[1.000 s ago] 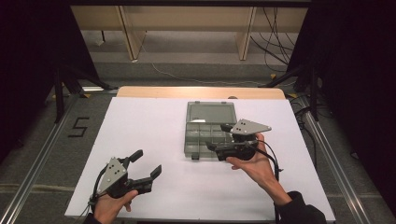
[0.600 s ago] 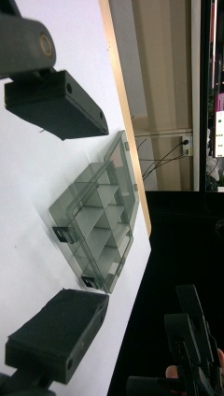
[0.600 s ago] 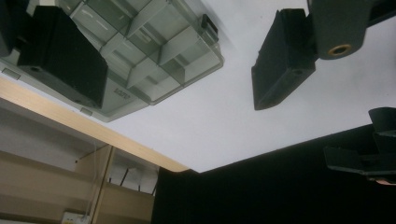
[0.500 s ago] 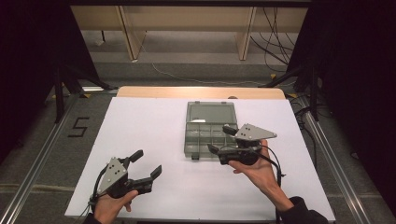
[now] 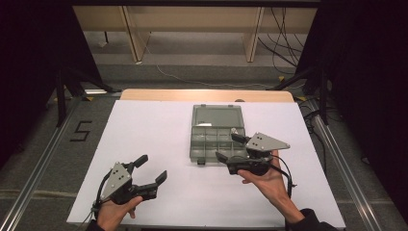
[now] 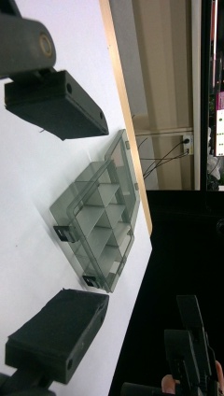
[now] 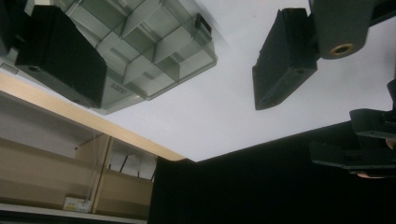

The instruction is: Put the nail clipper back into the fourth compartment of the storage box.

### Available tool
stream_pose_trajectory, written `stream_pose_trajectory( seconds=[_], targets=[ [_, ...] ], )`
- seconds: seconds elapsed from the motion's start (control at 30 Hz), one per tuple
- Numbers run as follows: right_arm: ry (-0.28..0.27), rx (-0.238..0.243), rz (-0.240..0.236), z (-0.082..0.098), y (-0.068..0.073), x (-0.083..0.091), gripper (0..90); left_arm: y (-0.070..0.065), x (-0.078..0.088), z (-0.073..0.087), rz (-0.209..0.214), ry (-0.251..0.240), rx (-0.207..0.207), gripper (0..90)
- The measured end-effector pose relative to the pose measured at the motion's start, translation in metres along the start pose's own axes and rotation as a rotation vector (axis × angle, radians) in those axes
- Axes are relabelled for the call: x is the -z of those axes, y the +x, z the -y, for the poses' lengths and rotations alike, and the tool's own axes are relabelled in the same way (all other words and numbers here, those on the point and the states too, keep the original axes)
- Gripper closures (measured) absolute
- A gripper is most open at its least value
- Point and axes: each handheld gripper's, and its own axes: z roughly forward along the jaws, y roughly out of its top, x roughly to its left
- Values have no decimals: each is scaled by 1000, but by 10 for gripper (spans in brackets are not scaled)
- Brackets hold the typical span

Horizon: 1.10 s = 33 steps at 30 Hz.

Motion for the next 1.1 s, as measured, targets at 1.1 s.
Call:
stream_pose_trajectory(
  seconds=[1.1],
  targets=[
    [-54, -34, -8, 24, 6, 23, 180, 0, 1, 0, -2, -1, -1, 155]
  ],
)
